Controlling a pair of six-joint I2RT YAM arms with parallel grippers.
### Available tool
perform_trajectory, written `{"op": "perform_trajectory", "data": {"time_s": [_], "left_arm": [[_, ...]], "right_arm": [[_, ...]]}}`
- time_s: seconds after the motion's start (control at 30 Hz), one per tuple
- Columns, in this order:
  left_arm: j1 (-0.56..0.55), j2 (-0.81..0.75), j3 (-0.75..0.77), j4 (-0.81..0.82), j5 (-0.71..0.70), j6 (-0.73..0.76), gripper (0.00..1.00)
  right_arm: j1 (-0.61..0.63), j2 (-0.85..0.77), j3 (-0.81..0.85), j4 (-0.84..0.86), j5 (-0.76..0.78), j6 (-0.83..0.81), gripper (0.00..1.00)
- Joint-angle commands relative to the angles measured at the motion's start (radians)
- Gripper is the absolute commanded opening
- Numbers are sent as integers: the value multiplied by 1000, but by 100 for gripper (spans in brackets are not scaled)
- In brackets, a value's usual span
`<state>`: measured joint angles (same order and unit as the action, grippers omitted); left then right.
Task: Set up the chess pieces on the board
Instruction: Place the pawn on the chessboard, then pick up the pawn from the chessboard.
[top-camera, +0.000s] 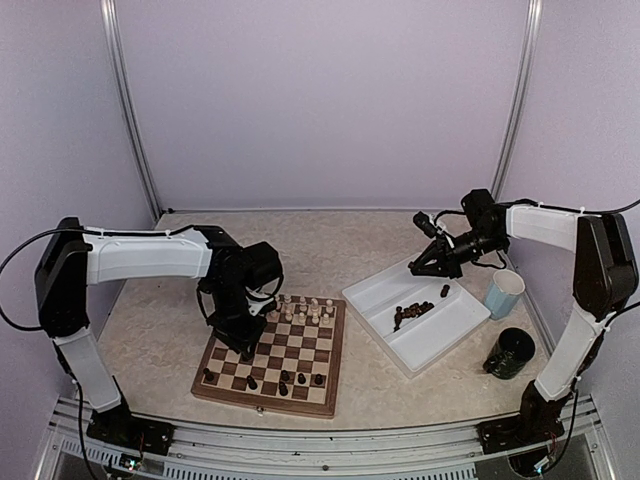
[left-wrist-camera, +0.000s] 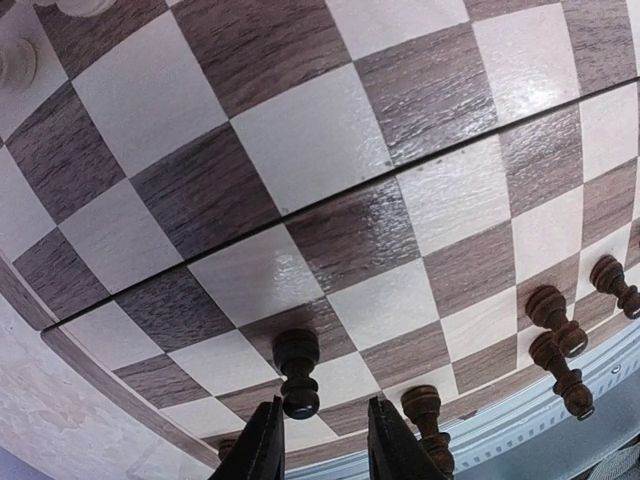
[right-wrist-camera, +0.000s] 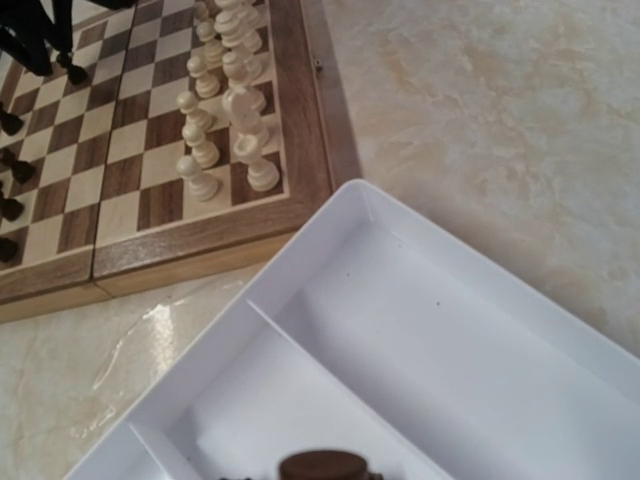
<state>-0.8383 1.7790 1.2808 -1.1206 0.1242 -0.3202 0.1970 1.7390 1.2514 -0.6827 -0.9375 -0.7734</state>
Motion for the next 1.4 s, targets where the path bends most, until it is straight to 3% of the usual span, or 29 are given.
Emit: {"op": "perform_trajectory", "data": {"time_s": [0.0,0.4,1.03,1.37], "left_arm": [[-23,-47,-16,36,-50,-30,30],[-45,-57,-51,90,-101,-57,35],[-49,-31,-78,92,-116,-59,22],[-87,-37,-22,91,-93,-50,3]], "right_arm": [[10,10,0,-12,-19,-13,3],[19,13,0,-10,-14,-7,3],[22,22,1,-12,-11,-9,3],[28,28,3,-12,-10,-9,3]]}}
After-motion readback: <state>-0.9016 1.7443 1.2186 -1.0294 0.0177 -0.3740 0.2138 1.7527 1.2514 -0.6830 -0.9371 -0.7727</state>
